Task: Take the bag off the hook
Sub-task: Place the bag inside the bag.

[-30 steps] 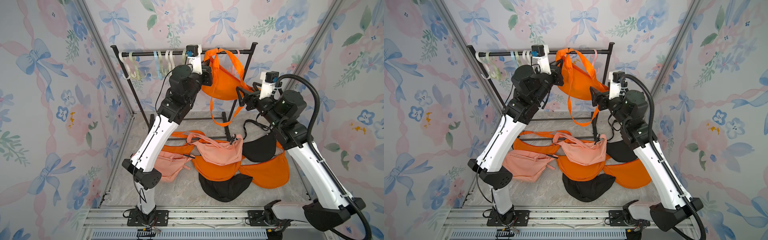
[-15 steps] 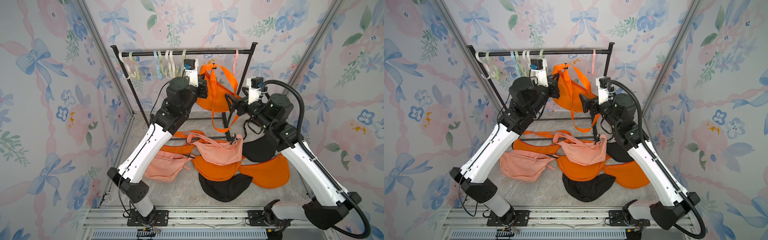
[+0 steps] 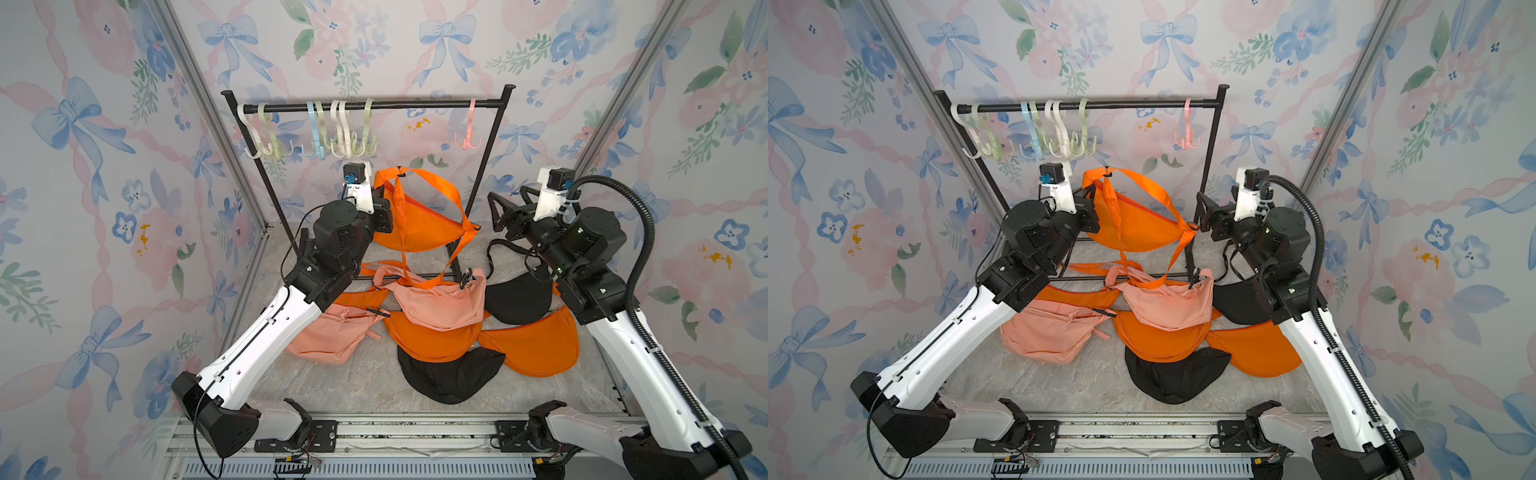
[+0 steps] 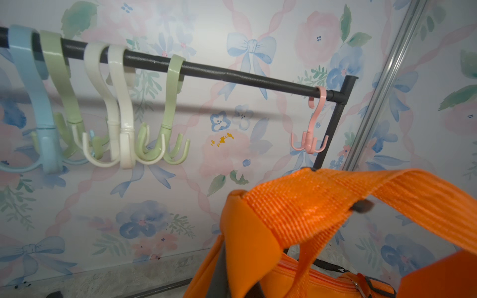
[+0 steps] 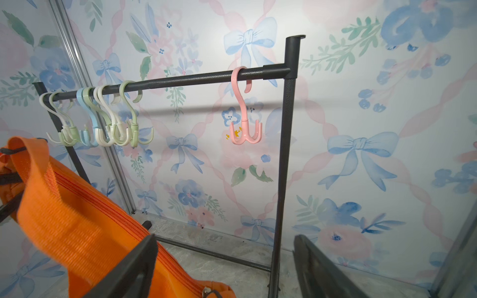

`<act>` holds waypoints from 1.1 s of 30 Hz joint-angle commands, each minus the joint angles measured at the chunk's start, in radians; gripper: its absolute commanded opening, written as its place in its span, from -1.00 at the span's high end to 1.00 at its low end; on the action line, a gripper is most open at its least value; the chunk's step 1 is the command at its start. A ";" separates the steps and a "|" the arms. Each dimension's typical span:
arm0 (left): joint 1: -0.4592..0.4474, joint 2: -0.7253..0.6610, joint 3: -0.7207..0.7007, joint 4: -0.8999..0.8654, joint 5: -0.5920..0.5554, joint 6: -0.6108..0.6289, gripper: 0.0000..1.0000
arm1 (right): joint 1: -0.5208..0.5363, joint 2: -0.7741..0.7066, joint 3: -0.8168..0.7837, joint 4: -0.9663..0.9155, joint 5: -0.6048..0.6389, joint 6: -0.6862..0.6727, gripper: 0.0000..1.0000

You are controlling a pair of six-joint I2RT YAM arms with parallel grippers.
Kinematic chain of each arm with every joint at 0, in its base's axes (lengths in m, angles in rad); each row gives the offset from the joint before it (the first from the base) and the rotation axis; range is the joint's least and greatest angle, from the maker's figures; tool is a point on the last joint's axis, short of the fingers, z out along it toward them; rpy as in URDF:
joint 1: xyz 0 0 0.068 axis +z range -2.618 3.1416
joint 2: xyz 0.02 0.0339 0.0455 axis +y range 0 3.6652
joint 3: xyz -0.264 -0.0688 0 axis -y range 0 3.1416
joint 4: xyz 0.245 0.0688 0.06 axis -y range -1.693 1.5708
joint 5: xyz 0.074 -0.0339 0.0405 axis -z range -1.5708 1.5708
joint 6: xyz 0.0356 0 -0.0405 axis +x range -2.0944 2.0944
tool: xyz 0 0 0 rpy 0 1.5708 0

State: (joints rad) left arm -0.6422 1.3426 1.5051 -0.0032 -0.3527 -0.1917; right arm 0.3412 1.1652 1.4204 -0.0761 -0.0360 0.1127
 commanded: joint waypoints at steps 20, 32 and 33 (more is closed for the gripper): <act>0.171 -0.358 -0.036 -0.579 -0.153 -0.339 1.00 | 0.350 0.267 -0.112 -0.040 -0.119 0.101 -0.99; 0.170 -0.469 0.196 -1.068 -0.028 -0.550 1.00 | 0.438 0.080 -0.258 -0.069 -0.048 0.131 -0.94; 0.171 -0.477 0.197 -1.104 -0.047 -0.564 1.00 | 0.455 0.059 -0.267 -0.078 -0.027 0.130 -0.93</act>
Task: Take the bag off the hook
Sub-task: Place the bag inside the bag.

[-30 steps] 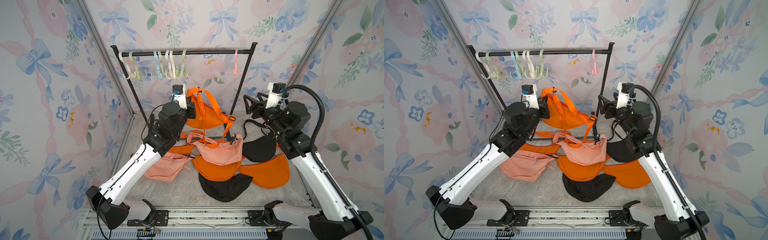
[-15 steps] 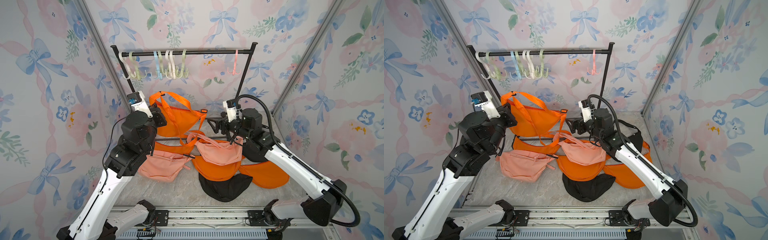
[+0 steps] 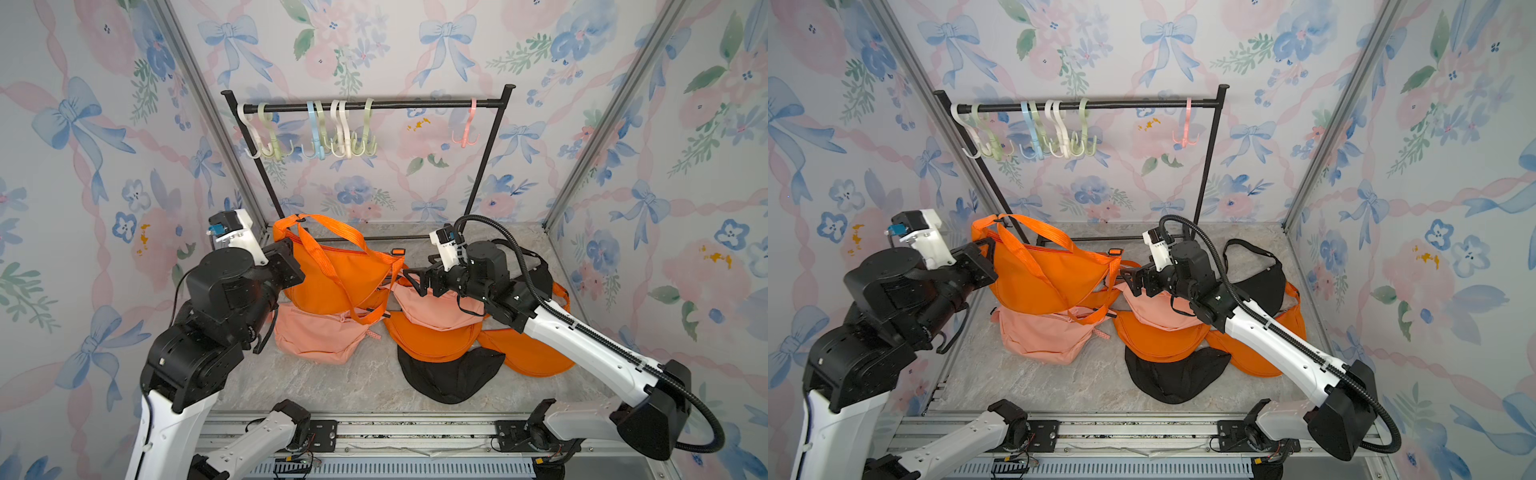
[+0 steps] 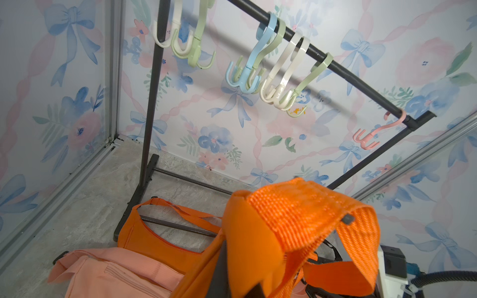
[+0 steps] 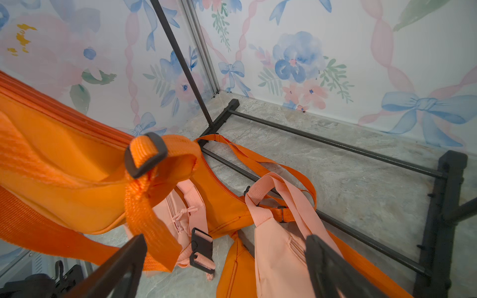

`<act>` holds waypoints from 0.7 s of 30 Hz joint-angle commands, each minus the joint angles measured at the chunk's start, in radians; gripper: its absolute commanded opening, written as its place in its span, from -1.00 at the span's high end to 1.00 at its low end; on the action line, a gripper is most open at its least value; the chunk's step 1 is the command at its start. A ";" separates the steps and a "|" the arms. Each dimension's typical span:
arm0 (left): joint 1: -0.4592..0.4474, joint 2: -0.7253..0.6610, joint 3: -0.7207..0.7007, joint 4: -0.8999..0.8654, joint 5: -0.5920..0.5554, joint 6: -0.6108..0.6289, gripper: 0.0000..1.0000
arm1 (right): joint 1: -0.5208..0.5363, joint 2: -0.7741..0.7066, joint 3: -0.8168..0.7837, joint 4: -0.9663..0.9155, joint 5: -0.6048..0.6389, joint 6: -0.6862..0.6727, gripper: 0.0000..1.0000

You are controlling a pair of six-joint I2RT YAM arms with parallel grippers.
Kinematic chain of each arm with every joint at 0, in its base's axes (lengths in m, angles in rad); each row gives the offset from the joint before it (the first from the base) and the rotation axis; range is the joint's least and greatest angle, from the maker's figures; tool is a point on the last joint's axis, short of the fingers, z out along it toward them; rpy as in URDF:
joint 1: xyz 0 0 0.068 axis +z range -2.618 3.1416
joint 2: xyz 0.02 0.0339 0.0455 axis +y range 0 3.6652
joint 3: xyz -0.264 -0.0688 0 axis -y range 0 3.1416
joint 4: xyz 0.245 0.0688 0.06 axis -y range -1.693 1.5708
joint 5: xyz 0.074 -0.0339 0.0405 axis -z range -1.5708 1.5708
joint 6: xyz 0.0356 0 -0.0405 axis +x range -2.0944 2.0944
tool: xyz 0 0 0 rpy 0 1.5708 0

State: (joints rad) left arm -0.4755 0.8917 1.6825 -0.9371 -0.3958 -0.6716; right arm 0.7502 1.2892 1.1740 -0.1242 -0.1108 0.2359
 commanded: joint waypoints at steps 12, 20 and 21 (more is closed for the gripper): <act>0.016 -0.049 -0.508 -0.298 -0.032 -0.210 1.00 | 0.177 -0.236 -0.163 -0.122 0.246 0.068 -0.93; 0.326 -0.033 -0.863 -0.021 0.172 -0.084 1.00 | 0.164 -0.243 -0.221 -0.106 0.272 0.084 -0.93; 0.369 -0.032 -0.866 0.005 0.208 -0.060 1.00 | 0.159 -0.242 -0.225 -0.103 0.272 0.080 -0.94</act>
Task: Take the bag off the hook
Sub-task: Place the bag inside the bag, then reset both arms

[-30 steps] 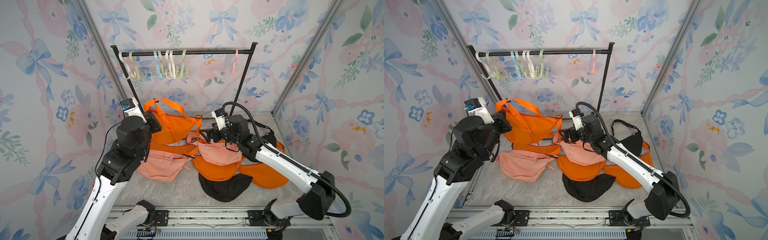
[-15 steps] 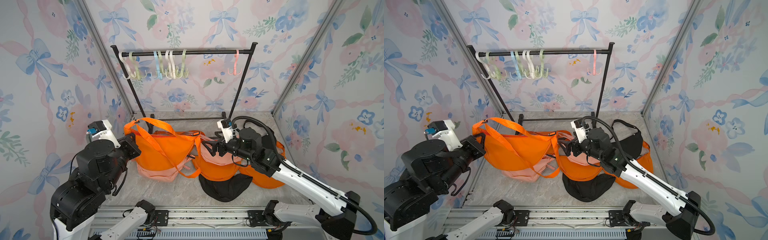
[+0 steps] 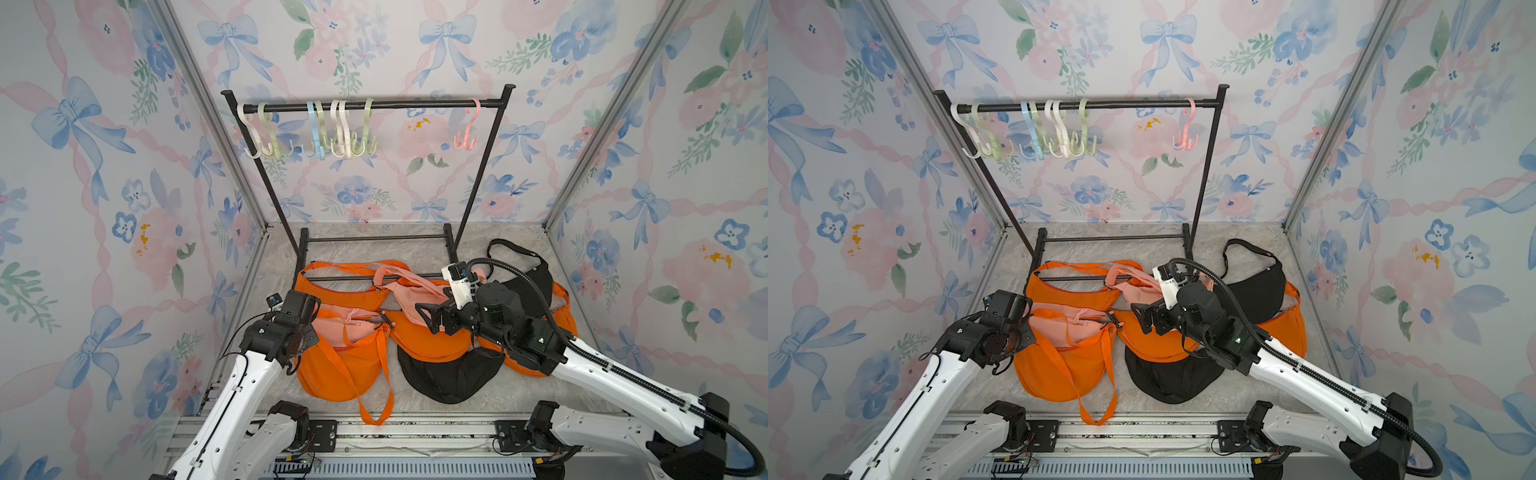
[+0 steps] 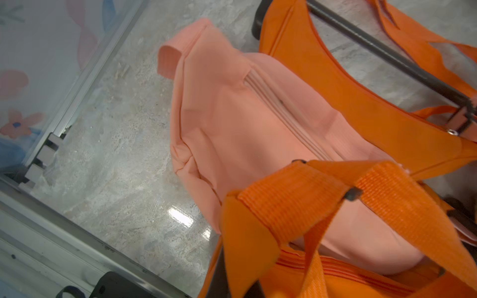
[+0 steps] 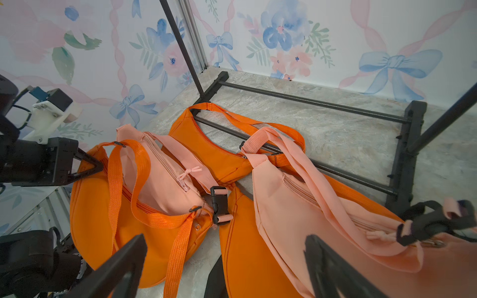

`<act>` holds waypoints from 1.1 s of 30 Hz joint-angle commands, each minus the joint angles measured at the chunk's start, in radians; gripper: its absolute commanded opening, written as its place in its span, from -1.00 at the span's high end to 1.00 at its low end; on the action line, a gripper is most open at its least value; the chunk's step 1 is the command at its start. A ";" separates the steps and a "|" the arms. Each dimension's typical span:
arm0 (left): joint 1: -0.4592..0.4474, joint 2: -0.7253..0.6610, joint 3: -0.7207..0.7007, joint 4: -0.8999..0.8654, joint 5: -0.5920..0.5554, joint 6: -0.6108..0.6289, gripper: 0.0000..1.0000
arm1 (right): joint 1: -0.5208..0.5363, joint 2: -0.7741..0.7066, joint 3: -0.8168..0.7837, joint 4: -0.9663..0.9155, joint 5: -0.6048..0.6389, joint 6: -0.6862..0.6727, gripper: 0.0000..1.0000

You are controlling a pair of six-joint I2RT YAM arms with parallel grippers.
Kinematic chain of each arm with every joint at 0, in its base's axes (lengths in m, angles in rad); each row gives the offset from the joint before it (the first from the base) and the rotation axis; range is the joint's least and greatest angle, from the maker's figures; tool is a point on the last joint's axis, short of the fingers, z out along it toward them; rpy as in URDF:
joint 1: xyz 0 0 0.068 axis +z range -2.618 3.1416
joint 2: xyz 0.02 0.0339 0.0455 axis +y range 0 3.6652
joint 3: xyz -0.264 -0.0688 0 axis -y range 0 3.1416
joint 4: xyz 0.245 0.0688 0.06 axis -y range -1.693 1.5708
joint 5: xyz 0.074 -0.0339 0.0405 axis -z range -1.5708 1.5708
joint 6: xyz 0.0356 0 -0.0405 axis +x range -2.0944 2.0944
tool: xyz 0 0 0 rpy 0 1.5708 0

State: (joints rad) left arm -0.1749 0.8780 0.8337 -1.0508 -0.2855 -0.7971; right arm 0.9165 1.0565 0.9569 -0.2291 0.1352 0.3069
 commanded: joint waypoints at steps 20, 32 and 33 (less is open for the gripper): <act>0.020 -0.096 -0.232 0.779 -0.168 0.125 -0.95 | -0.640 -0.118 -0.323 0.233 0.262 -0.268 -0.93; -0.042 0.401 -0.439 1.724 -0.167 0.706 -0.95 | -0.733 0.312 -0.505 0.794 0.233 -0.338 -0.93; -0.035 0.421 -0.443 1.741 -0.139 0.721 -0.95 | -0.740 0.325 -0.495 0.802 0.231 -0.341 -0.93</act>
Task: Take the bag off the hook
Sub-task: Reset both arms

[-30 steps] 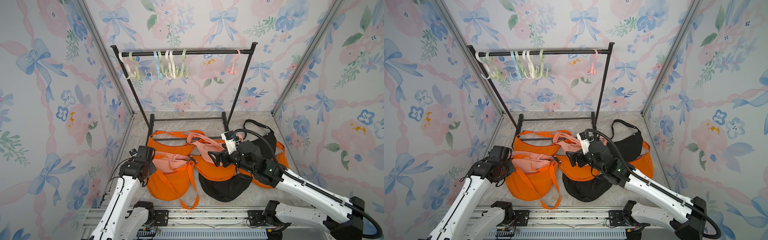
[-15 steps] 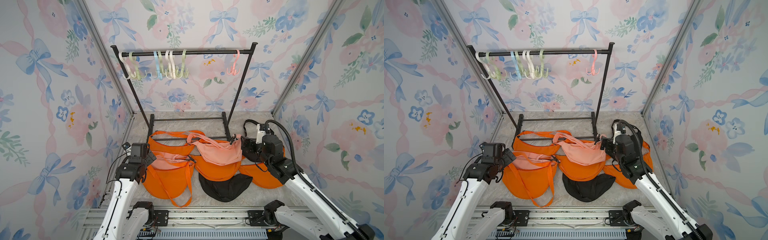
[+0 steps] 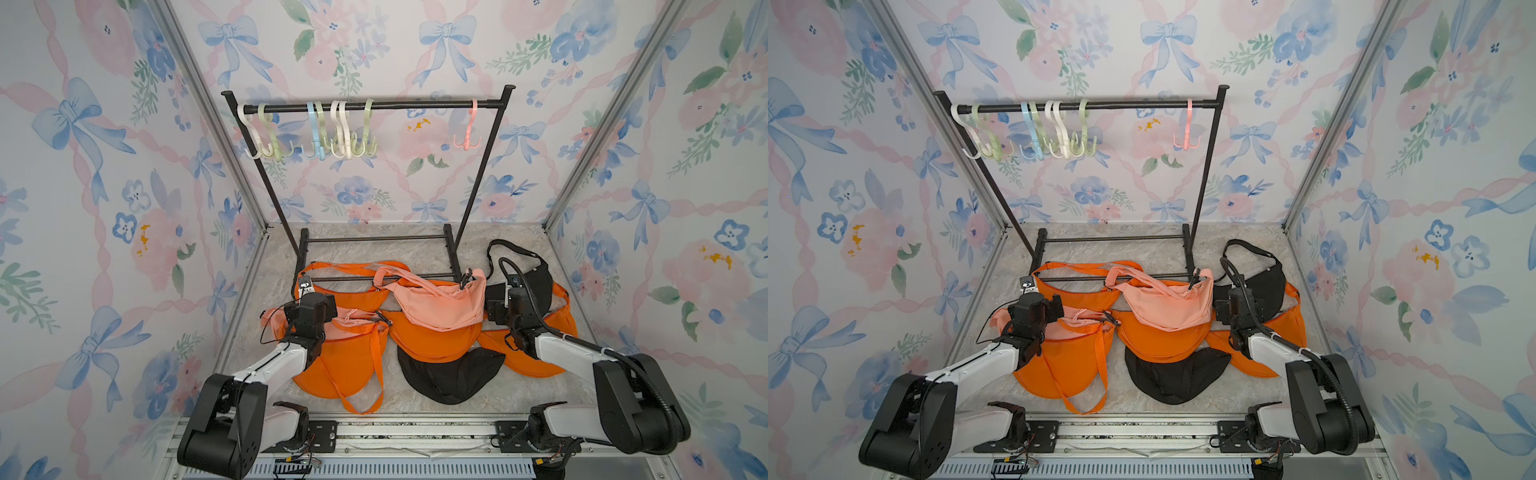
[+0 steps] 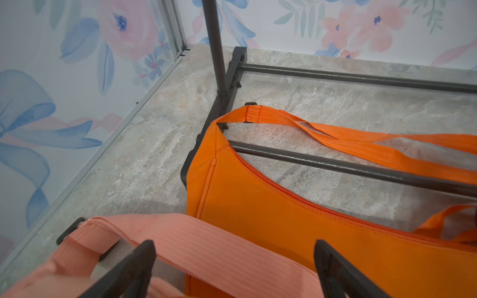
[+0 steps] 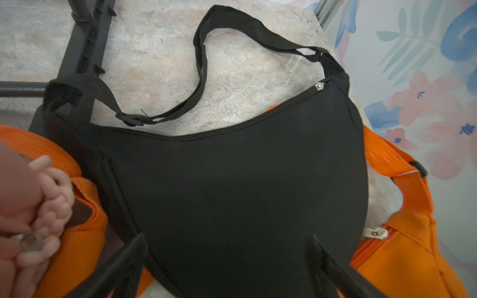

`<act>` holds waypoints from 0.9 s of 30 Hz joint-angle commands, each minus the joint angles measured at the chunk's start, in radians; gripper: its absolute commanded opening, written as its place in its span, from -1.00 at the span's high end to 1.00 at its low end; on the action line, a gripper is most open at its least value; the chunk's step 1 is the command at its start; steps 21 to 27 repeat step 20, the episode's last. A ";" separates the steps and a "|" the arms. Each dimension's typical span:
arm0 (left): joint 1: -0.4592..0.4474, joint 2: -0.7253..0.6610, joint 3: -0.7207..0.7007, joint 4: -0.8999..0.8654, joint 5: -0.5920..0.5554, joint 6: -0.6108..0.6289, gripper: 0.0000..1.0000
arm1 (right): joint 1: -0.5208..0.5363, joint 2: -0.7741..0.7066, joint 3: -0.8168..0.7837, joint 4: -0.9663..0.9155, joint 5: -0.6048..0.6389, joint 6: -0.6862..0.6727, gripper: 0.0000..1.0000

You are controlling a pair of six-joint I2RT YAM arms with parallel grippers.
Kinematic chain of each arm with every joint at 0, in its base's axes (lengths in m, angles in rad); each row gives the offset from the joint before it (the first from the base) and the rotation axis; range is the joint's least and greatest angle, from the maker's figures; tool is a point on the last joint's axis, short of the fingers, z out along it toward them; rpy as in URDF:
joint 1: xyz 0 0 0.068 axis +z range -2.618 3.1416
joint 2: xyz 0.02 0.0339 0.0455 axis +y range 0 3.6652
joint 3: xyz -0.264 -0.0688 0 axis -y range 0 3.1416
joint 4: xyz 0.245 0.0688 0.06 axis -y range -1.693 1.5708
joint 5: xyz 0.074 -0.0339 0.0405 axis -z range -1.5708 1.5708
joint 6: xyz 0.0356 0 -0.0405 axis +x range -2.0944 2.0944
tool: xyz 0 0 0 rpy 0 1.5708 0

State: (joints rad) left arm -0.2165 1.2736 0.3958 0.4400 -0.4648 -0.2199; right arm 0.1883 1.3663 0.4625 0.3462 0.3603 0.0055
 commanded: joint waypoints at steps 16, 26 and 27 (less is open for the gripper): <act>0.195 0.260 -0.169 0.739 0.406 0.188 -0.96 | -0.083 0.174 -0.091 0.579 -0.044 -0.007 -0.93; 0.197 0.267 -0.135 0.684 0.402 0.188 -0.95 | -0.082 0.175 -0.087 0.572 -0.032 -0.006 -0.93; 0.197 0.267 -0.135 0.684 0.402 0.188 -0.95 | -0.082 0.175 -0.087 0.572 -0.032 -0.006 -0.93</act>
